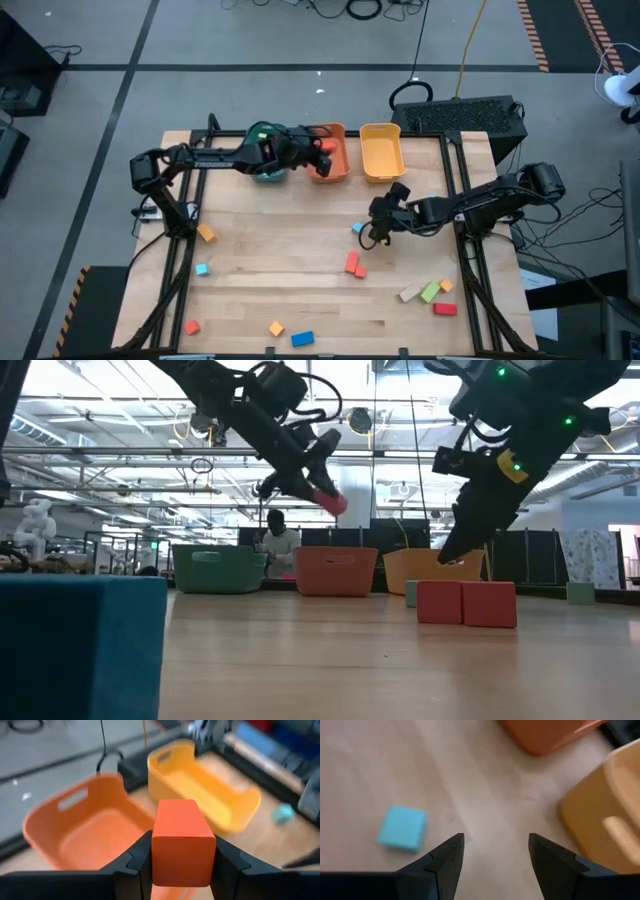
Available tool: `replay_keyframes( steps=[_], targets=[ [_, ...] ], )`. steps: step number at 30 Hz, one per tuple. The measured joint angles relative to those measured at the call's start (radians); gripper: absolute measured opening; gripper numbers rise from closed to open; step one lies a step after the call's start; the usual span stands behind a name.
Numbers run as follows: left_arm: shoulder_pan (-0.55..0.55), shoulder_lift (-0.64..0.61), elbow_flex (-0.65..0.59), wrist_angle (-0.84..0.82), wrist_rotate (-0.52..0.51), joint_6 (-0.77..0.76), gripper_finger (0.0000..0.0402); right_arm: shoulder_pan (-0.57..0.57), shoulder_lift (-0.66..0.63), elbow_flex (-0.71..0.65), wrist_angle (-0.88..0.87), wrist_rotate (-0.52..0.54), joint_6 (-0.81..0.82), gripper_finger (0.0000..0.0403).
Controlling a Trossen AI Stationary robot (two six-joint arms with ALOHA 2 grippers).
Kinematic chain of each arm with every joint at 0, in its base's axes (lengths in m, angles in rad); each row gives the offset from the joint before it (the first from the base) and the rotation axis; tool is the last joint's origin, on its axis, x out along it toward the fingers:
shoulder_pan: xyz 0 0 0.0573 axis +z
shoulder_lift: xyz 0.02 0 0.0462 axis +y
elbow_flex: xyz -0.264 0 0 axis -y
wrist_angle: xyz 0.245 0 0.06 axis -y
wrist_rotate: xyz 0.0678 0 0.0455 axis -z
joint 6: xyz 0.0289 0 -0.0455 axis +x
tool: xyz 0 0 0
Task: Sort blocks by size
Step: Put the right orange thick rectangular block into the orange bin
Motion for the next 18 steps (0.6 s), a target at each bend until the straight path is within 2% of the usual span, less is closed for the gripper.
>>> replay_keyframes(
  steps=[6,12,18],
  targets=[
    [0.021,0.000,0.002,-0.138,0.050,0.034,0.0136,0.001,0.000,0.000,-0.004,-0.108,0.004,0.0209],
    [0.054,0.000,0.002,-0.182,0.092,0.133,0.0136,0.001,0.000,0.000,-0.062,-0.108,0.039,0.0209],
    [0.093,0.000,0.002,-0.170,0.092,0.139,0.0136,0.001,0.000,0.000,-0.188,-0.104,0.121,0.0209]
  ],
)
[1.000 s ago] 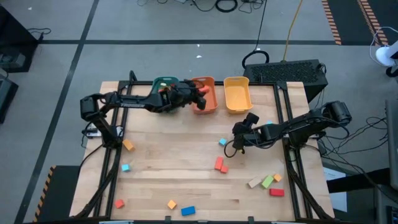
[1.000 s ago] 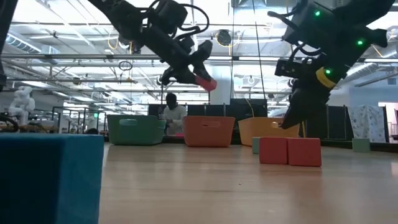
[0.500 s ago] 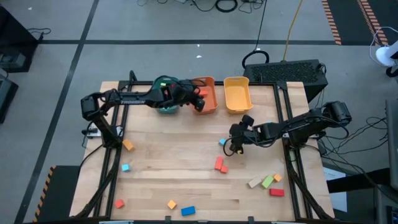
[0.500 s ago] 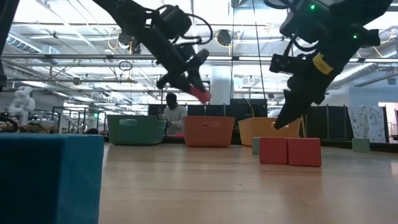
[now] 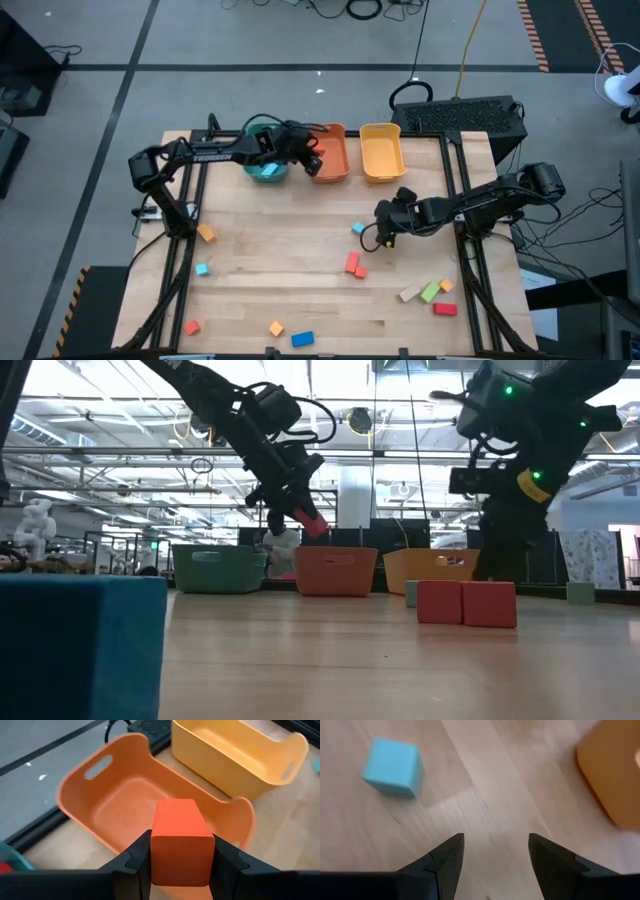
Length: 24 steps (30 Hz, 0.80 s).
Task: Sort blocks by size
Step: Put the right orange thick rectangular block into the orange bin
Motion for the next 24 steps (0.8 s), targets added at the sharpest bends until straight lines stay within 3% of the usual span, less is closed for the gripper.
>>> replay_keyframes(
  steps=[16,24],
  targets=[
    [0.080,0.005,0.000,0.039,0.049,0.000,0.0136,0.000,0.000,0.000,-0.075,0.001,0.093,0.0209],
    [0.121,0.089,0.035,0.051,0.174,-0.027,0.0136,0.000,0.000,0.007,-0.078,0.001,0.089,0.0209]
  ],
)
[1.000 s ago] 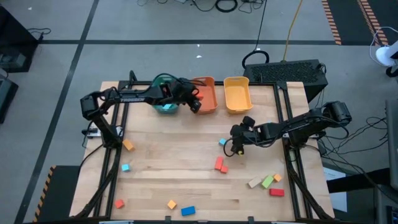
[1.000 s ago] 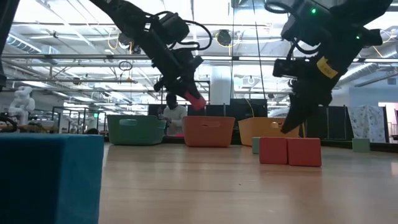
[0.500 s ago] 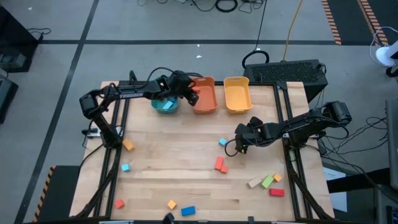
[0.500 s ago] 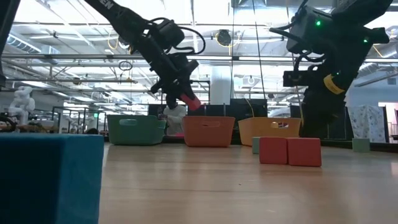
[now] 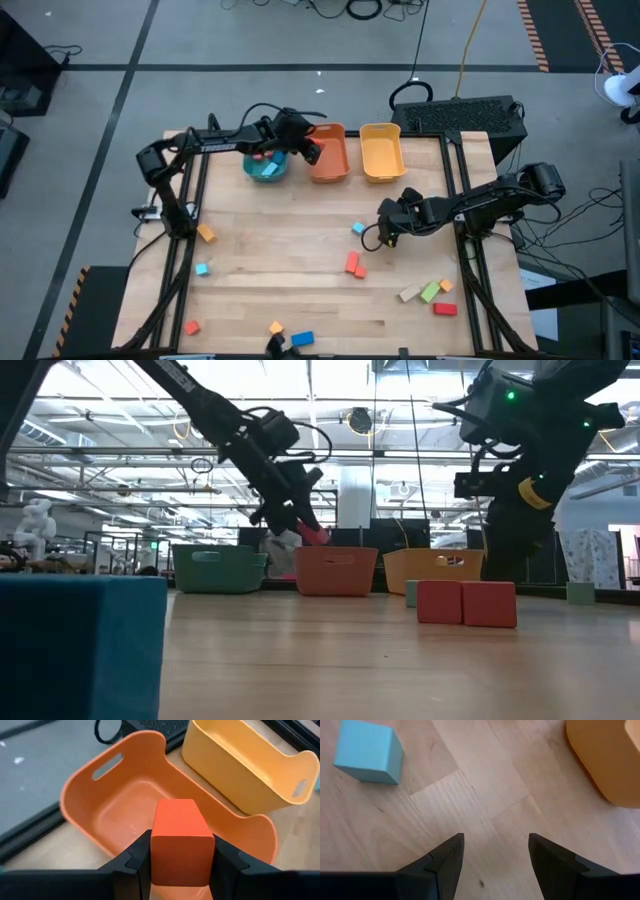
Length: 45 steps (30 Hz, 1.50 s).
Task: Sort blocks by size
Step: Put the right orange thick rectangular block into the orange bin, then put the orange thick rectangular block into the orange bin
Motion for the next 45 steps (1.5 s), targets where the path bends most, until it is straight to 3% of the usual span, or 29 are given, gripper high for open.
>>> replay_keyframes(
  steps=[9,20,32,39,45],
  targets=[
    [0.001,0.132,0.148,-0.100,0.004,0.026,0.0137,0.000,0.000,0.011,0.000,0.001,-0.045,0.0209],
    [0.004,0.161,0.167,-0.111,0.003,0.060,0.0139,-0.002,0.000,0.011,-0.003,0.054,-0.065,0.0209],
    [0.005,0.160,0.167,-0.112,0.001,0.168,0.0242,-0.002,0.000,0.012,-0.008,0.045,-0.114,0.0209],
    [-0.008,0.100,0.167,-0.140,-0.001,0.277,0.0261,0.000,0.000,0.048,0.019,-0.111,-0.253,0.0210],
    [-0.077,-0.023,0.167,-0.181,-0.001,0.374,0.0253,0.000,0.000,0.057,0.209,-0.254,-0.408,0.0210]
  ],
)
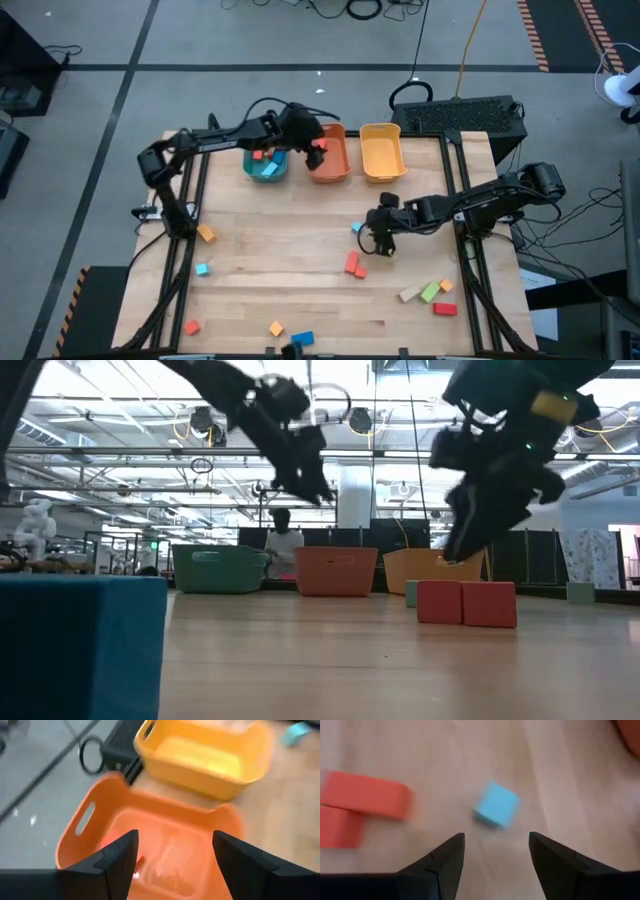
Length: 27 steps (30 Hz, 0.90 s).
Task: Sort blocks by size
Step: Put the orange thick rectangular block into the orange bin
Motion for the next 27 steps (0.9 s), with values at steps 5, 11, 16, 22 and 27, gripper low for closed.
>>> replay_keyframes(
  steps=[5,11,16,22,27],
  targets=[
    [-0.104,-0.086,0.000,-0.094,0.000,0.018,0.0244,0.002,0.008,0.000,0.085,-0.110,-0.307,0.0210],
    [-0.275,-0.143,-0.058,-0.147,-0.089,-0.055,0.0242,0.029,0.008,0.000,0.149,-0.225,-0.619,0.0210],
    [-0.429,-0.158,-0.139,-0.132,-0.268,-0.187,0.0241,0.063,0.018,0.000,0.208,-0.287,-0.754,0.0210],
    [-0.584,-0.157,-0.232,-0.070,-0.444,-0.360,0.0241,0.068,0.111,0.022,0.238,-0.300,-0.872,0.0210],
    [-0.679,-0.157,-0.282,-0.019,-0.516,-0.490,0.0241,0.065,0.206,0.098,0.228,-0.301,-0.914,0.0210]
  ],
)
